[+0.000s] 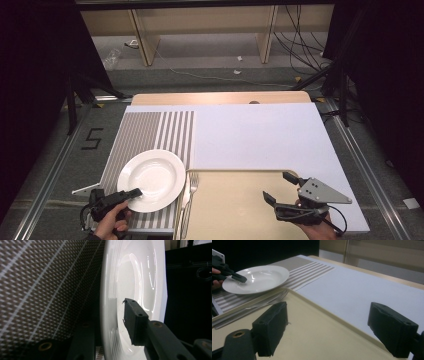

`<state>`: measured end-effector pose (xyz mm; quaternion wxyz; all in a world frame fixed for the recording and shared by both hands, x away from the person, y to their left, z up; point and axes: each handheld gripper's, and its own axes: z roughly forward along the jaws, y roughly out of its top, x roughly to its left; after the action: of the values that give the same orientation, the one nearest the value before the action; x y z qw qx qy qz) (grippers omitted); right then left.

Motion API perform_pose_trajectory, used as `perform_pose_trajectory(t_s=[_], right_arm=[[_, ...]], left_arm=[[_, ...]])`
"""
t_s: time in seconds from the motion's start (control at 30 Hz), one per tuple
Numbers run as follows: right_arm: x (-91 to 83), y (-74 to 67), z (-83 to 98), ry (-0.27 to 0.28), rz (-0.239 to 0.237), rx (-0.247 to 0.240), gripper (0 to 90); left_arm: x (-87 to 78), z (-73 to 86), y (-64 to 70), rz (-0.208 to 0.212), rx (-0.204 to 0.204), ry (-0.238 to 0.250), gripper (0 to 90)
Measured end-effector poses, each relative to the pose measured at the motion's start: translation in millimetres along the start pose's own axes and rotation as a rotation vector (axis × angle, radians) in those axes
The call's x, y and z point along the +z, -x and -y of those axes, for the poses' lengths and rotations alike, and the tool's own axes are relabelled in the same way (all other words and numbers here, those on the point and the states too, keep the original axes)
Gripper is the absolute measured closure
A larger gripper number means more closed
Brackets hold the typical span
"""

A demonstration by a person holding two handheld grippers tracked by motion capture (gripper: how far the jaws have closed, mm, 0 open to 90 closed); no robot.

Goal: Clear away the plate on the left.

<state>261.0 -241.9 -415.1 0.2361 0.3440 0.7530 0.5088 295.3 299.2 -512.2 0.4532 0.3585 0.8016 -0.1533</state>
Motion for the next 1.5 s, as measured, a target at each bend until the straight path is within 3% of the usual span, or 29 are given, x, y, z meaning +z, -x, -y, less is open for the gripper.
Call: perform_pose_trajectory(t_s=[0.17,0.3,0.47,0.73,0.9,1.17,1.3,1.5], right_arm=[[-0.2,0.3,0.0,0.000,0.000,-0.002,17.2],[0.0,0.1,0.0,0.000,0.000,-0.002,17.2],[0.2,-0.1,-0.1,0.001,-0.001,-0.001,17.2],[0.2,0.0,0.0,0.001,-0.002,-0.001,17.2],[1.0,-0.7,0.2,0.005,-0.006,-0.003,17.2],[1.2,-0.8,0.3,0.005,-0.007,-0.002,17.1],[1.3,-0.8,0.2,0.005,-0.008,-0.001,17.1],[1.2,-0.7,0.3,0.002,-0.008,-0.002,17.1]], left_arm=[[-0.3,-0.6,-1.5,-0.016,-0.016,-0.002,78.5],[-0.5,-0.9,-0.7,-0.023,-0.002,-0.006,78.9],[-0.8,-1.4,-1.6,-0.014,-0.012,-0.007,79.4],[-2.1,-1.7,-2.8,0.015,-0.035,0.003,80.7],[-2.3,-2.0,-5.4,0.021,-0.072,0.003,80.5],[-4.2,-2.9,-8.5,0.071,-0.109,0.012,80.8],[-4.6,-3.1,-8.3,0.087,-0.114,0.011,80.7],[-3.6,-2.8,-3.5,0.108,-0.083,0.001,80.8]])
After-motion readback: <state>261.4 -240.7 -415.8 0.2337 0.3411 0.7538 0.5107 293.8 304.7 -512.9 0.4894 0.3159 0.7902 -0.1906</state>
